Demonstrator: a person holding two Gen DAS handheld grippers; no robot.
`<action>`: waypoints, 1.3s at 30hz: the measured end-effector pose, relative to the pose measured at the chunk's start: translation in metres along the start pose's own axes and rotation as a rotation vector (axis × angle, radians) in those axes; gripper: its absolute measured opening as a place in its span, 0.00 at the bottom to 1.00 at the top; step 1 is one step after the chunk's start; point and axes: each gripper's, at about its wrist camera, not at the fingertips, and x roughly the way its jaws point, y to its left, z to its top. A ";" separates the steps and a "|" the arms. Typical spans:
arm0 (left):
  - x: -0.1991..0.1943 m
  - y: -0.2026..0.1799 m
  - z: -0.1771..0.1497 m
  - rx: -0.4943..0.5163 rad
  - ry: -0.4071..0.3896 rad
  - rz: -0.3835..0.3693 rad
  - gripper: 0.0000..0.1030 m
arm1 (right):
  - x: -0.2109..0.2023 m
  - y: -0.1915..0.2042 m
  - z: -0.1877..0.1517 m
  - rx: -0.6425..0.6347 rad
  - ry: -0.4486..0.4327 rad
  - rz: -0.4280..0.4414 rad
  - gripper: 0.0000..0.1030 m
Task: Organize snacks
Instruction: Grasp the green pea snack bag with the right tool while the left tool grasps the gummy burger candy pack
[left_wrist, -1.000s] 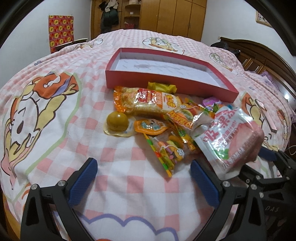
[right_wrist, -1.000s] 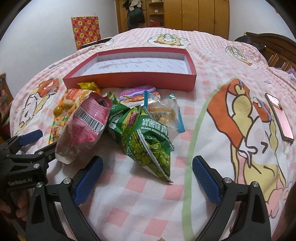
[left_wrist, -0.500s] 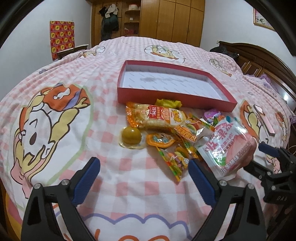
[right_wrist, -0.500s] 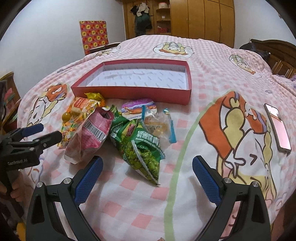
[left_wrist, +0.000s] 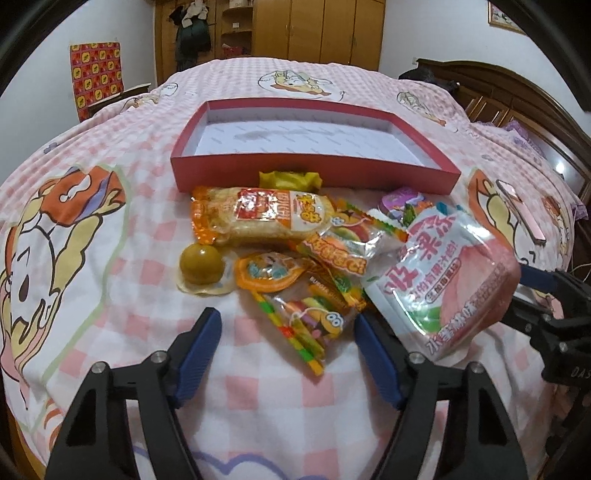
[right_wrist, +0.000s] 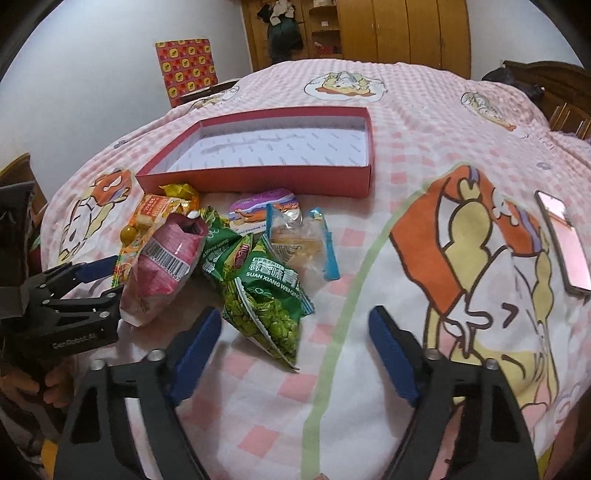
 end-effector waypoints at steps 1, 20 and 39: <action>0.000 -0.001 0.001 0.005 -0.001 -0.001 0.72 | 0.002 0.000 0.000 0.005 0.006 0.012 0.73; 0.008 -0.003 0.007 0.018 -0.010 -0.023 0.54 | 0.017 0.007 0.002 0.042 0.022 0.049 0.51; -0.026 0.006 -0.006 -0.003 -0.017 -0.104 0.46 | -0.001 0.013 -0.003 0.041 0.005 0.054 0.40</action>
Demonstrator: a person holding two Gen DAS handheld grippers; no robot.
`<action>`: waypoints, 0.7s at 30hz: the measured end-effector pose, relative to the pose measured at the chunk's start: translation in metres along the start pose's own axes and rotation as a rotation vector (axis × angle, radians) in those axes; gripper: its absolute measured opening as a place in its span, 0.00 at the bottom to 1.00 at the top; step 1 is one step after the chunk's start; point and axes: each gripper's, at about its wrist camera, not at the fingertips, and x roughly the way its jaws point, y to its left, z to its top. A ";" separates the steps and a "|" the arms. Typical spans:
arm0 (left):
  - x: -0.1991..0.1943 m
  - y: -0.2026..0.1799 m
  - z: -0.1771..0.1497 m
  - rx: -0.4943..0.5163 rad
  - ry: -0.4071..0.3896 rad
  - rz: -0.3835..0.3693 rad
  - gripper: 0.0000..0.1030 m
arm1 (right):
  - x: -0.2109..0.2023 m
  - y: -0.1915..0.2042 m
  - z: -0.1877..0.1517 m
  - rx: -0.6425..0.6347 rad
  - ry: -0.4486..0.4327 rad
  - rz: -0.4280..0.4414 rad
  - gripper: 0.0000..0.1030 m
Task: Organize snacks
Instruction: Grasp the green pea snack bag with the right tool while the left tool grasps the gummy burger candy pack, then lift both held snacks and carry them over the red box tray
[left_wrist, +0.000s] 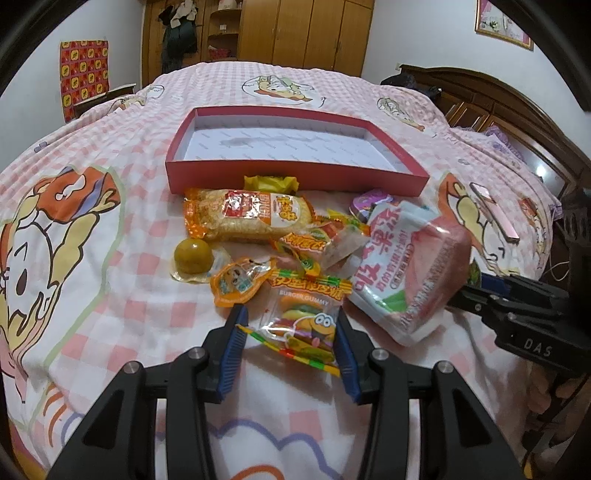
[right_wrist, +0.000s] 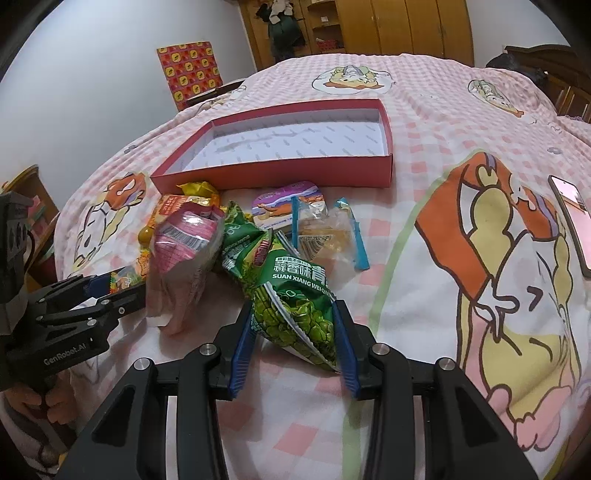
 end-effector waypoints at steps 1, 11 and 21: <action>-0.001 0.001 0.000 -0.002 -0.001 -0.001 0.46 | -0.002 0.000 0.000 0.000 -0.002 0.001 0.40; -0.022 0.008 0.002 -0.025 -0.016 -0.022 0.46 | -0.015 0.008 0.004 -0.017 -0.025 0.017 0.40; -0.044 0.008 0.014 -0.017 -0.075 -0.018 0.46 | -0.026 0.019 0.011 -0.058 -0.051 0.036 0.40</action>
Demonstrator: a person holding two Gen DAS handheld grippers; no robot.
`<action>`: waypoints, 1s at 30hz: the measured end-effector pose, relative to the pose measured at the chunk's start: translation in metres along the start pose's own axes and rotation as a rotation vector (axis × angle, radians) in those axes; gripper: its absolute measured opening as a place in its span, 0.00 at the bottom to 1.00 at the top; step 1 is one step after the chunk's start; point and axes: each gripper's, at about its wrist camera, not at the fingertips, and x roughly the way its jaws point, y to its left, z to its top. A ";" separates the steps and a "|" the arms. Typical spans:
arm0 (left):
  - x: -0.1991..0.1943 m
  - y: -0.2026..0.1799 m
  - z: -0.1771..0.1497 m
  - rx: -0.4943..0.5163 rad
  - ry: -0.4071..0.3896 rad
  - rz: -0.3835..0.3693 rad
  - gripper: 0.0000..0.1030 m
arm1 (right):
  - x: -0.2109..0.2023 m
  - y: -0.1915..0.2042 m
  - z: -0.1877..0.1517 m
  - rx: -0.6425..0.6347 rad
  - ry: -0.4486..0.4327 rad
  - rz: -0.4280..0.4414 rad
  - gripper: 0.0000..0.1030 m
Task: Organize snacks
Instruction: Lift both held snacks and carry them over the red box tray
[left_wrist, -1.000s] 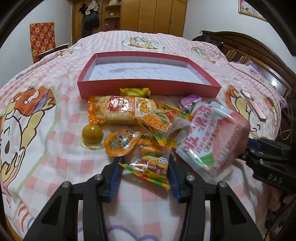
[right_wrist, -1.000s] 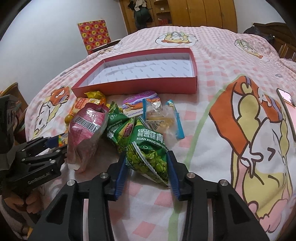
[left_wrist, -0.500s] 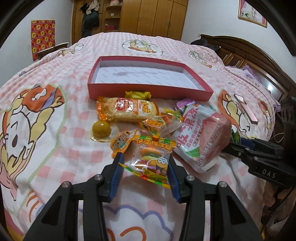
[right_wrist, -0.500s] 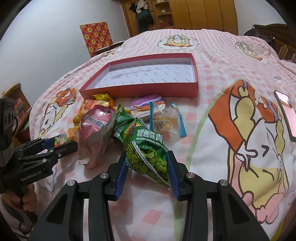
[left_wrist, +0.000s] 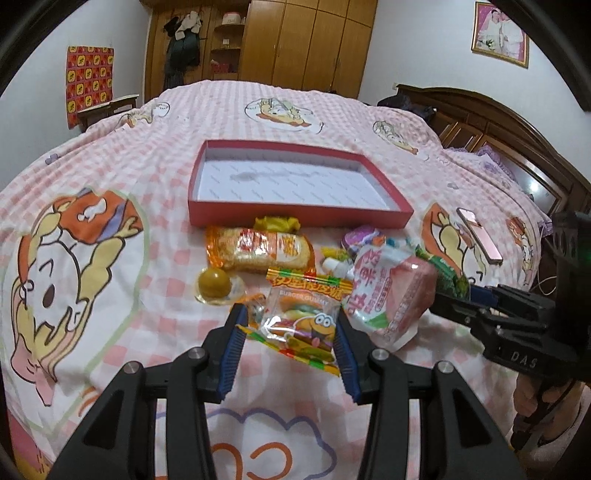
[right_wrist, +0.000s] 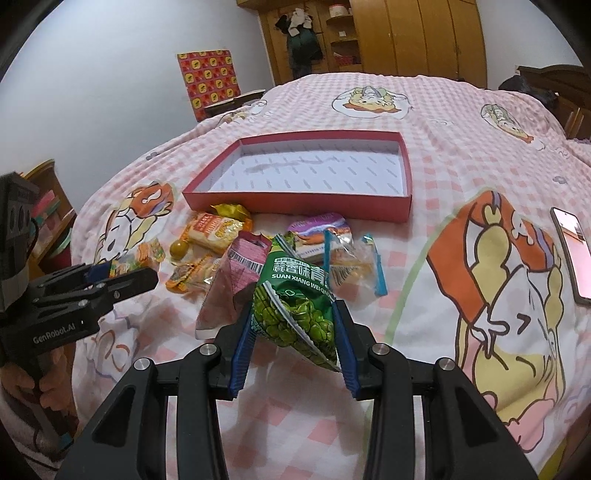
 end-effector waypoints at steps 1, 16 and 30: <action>0.000 0.000 0.002 0.003 -0.004 0.003 0.46 | -0.001 0.000 0.001 0.003 0.001 0.007 0.40; 0.003 0.007 0.047 0.027 -0.051 0.073 0.46 | -0.008 -0.008 0.039 0.000 -0.005 0.018 0.40; 0.024 0.017 0.103 0.034 -0.090 0.082 0.46 | 0.020 -0.034 0.088 0.032 0.036 0.001 0.40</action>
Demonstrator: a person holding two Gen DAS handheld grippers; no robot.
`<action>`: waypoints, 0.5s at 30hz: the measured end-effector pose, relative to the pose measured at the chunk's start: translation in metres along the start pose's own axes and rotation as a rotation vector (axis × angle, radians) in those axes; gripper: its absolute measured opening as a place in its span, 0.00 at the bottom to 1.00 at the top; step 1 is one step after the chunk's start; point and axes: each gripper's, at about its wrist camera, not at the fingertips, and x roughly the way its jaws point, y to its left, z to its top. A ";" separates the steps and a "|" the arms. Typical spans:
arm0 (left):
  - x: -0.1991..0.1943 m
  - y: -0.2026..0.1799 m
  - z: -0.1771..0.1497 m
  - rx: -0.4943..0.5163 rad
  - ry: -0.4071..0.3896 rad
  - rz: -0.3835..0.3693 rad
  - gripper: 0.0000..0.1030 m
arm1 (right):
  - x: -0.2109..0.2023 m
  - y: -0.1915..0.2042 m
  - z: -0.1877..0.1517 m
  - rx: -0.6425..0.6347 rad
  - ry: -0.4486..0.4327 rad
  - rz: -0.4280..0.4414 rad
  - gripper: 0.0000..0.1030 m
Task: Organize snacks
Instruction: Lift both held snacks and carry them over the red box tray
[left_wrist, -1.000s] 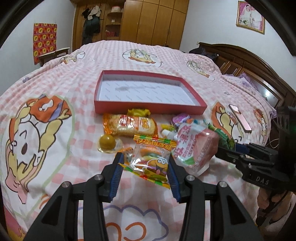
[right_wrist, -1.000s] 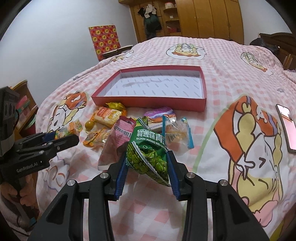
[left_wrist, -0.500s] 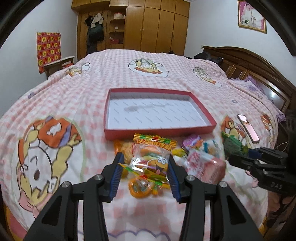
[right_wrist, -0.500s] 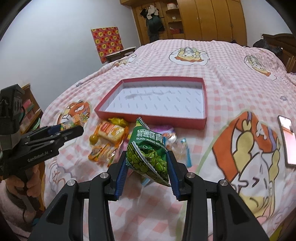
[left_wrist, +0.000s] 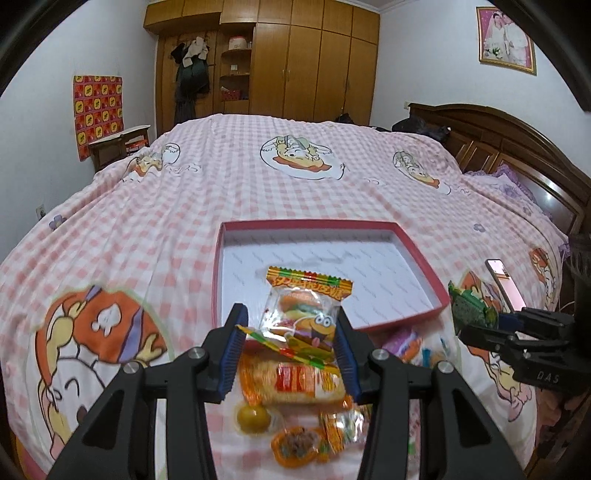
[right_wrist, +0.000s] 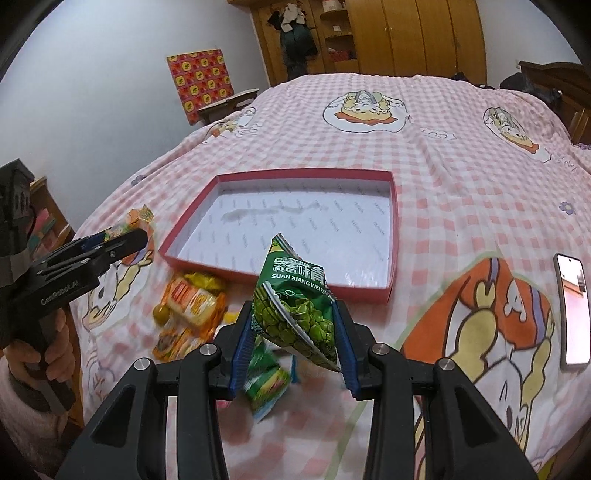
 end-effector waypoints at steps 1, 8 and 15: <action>0.003 0.000 0.003 0.004 0.000 0.006 0.46 | 0.001 0.000 0.003 0.003 0.003 -0.001 0.40; 0.028 0.005 0.020 -0.001 0.016 0.012 0.46 | 0.020 -0.007 0.024 0.006 0.021 -0.014 0.40; 0.063 0.014 0.030 -0.019 0.063 0.004 0.46 | 0.044 -0.015 0.047 0.028 0.033 -0.021 0.40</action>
